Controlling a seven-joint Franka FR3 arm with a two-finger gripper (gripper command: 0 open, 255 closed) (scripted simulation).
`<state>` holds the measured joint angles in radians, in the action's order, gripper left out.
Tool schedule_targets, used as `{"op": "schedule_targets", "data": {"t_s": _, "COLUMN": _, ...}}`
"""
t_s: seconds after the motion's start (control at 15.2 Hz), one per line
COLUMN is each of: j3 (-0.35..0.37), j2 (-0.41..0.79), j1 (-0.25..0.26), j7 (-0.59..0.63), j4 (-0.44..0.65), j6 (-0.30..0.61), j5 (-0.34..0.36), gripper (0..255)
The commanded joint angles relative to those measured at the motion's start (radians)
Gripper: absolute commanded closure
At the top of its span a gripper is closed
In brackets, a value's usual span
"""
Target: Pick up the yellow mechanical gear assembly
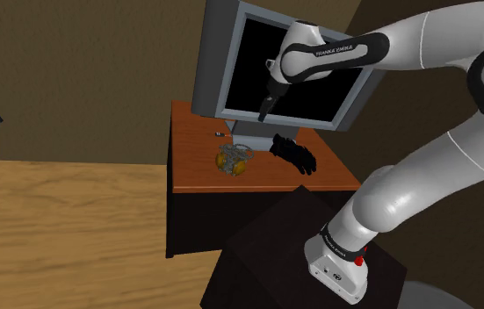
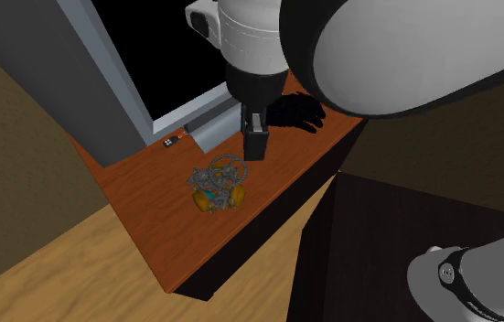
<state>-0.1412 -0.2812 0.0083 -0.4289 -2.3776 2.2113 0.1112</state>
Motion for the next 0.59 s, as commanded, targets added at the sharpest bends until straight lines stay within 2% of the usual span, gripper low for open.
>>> {"op": "schedule_targets", "data": {"t_s": 0.0, "j3": -0.016, "j2": 0.077, "j1": 0.003, "j7": -0.037, "j4": 0.027, "j6": 0.043, "j5": -0.014, "gripper": 0}}
{"op": "schedule_targets", "data": {"t_s": 0.53, "j3": -0.043, "j2": 0.399, "j1": -0.001, "j7": -0.193, "j4": 0.180, "j6": 0.174, "j5": -0.109, "gripper": 0}}
